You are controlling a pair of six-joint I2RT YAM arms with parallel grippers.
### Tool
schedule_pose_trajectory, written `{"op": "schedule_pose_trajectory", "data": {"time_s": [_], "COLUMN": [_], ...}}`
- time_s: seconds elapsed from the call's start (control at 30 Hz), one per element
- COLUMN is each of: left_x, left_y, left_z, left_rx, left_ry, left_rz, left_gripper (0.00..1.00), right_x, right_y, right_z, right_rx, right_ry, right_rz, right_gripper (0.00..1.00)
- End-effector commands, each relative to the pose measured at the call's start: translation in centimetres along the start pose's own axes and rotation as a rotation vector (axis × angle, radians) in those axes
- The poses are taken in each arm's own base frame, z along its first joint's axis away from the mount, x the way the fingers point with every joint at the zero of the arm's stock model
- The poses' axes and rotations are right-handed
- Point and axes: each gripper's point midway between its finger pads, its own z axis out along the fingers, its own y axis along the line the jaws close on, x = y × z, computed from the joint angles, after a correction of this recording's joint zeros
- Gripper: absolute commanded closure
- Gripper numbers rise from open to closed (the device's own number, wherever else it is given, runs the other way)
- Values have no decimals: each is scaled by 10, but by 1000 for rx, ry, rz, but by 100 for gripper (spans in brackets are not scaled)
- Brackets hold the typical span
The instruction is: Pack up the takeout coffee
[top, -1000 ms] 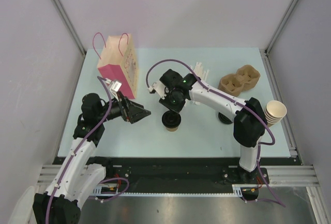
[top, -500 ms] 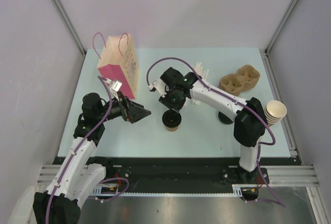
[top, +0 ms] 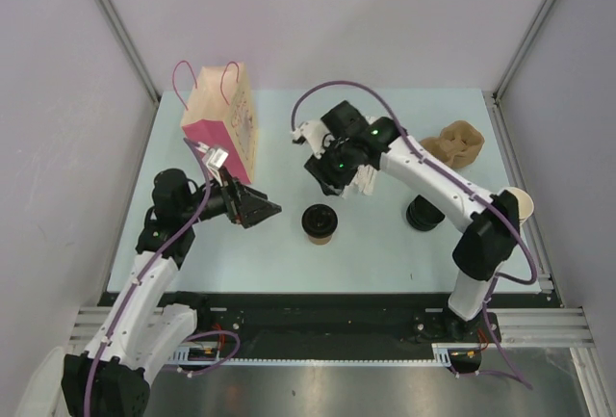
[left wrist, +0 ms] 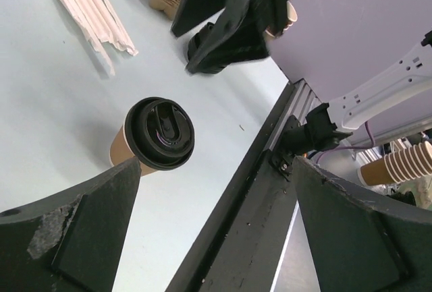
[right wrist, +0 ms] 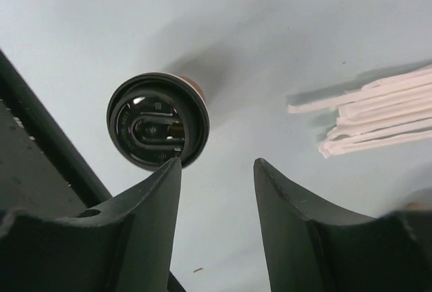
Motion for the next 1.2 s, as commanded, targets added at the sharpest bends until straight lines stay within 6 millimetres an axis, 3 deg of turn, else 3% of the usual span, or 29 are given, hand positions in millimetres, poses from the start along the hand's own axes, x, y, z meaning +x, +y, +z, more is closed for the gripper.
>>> {"op": "schedule_pose_trajectory", "data": {"time_s": [0.0, 0.03, 0.07, 0.13, 0.17, 0.2, 0.27, 0.3, 0.37, 0.6, 0.8, 1.17], "left_x": [-15, -11, -11, -2, 2, 8, 17, 23, 33, 44, 50, 64], "left_y": [-21, -22, -23, -28, -31, -37, -36, -40, -39, -31, -16, 8], "left_z": [1, 4, 7, 18, 22, 27, 40, 46, 58, 87, 104, 122], "left_rx": [78, 89, 98, 136, 158, 192, 219, 247, 267, 300, 291, 255], "left_ry": [18, 41, 52, 98, 117, 146, 197, 221, 267, 305, 342, 377], "left_rz": [122, 116, 133, 123, 118, 109, 62, 51, 2, -74, -152, -224], "left_gripper": [0, 1, 2, 13, 17, 28, 38, 48, 64, 92, 100, 100], "right_x": [-25, -31, -22, -27, -17, -14, -13, -4, 1, 13, 16, 29], "right_y": [-7, 6, 1, 20, 27, 28, 44, 47, 53, 62, 59, 54], "right_z": [-61, -73, -73, -85, -82, -84, -87, -75, -71, -37, -15, 20], "right_rx": [-89, -185, -225, -393, -461, -509, -635, -661, -708, -764, -784, -806], "right_ry": [-200, -258, -265, -335, -329, -338, -356, -342, -320, -269, -229, -147], "right_rz": [86, 95, 144, 197, 246, 290, 359, 391, 471, 612, 662, 740], "right_gripper": [47, 48, 48, 50, 50, 51, 60, 64, 67, 90, 97, 100]}}
